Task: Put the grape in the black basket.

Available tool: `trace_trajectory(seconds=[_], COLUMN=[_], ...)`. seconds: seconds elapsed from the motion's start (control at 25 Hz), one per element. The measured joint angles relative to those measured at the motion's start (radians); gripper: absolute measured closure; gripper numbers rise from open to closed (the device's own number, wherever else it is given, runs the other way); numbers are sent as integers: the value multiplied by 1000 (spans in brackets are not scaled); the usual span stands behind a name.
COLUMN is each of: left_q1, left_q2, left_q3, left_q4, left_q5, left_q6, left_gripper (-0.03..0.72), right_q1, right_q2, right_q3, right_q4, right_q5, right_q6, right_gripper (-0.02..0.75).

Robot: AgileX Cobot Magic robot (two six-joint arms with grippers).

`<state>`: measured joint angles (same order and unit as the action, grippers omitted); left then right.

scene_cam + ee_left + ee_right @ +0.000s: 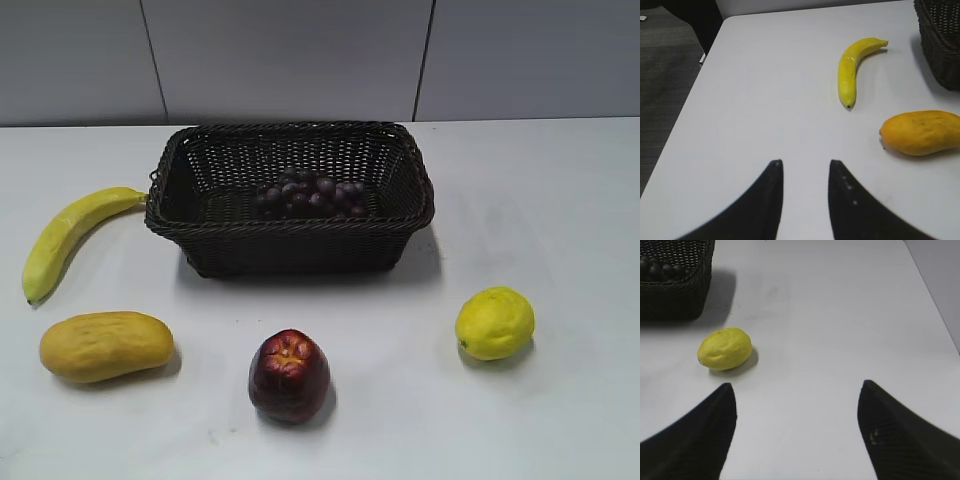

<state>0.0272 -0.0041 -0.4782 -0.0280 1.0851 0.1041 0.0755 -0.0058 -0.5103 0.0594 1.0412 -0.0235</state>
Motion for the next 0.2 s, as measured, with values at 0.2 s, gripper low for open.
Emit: trace_trajectory(seconds=[0.2], left_q1=[0], left_q2=[0], left_q3=[0], left_q4=[0], left_q5=[0], left_q6=[0], left_gripper=[461], right_q1=[0], right_q2=[0], right_q3=[0], right_q4=[0], right_q5=[0], right_q6=[0], right_gripper=[165])
